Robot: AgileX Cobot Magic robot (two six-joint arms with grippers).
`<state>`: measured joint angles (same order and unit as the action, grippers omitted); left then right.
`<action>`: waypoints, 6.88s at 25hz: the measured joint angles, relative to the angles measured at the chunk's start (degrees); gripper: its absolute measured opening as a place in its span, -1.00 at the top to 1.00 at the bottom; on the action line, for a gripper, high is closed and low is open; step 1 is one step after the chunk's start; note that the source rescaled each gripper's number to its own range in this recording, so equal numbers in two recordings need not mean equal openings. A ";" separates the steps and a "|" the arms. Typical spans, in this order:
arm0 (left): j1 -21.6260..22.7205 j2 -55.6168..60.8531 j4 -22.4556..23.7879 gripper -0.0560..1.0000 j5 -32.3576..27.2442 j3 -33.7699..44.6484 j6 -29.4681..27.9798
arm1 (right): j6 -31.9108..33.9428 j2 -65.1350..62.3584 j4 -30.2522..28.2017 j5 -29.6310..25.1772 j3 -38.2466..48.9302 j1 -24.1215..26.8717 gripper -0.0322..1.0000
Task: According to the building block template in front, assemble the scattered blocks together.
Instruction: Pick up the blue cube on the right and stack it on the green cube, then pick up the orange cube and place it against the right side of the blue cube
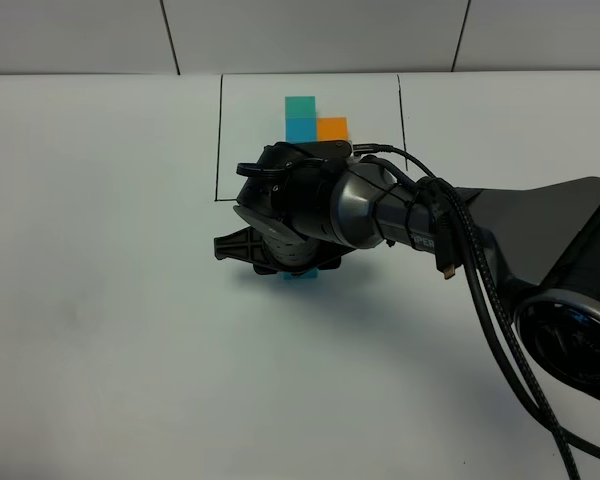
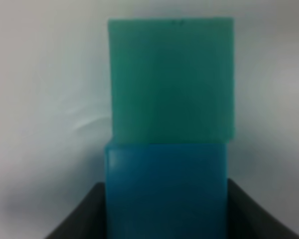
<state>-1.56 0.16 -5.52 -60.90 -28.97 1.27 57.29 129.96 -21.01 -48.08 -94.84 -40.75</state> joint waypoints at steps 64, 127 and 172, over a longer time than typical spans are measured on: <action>0.00 0.00 0.00 -0.65 0.00 0.00 -0.05 | -31.18 -36.20 10.36 1.71 38.25 22.14 -0.95; 0.00 0.00 0.00 -0.65 0.00 0.00 -0.05 | -75.59 -33.67 13.26 5.39 49.23 38.10 0.92; 0.00 0.00 0.00 -0.65 0.00 0.00 -0.05 | -115.37 -1.42 22.64 -6.74 1.62 17.03 0.92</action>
<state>-1.56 0.16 -5.52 -60.90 -28.97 1.22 -58.08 128.54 1.63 -54.82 -93.21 -23.72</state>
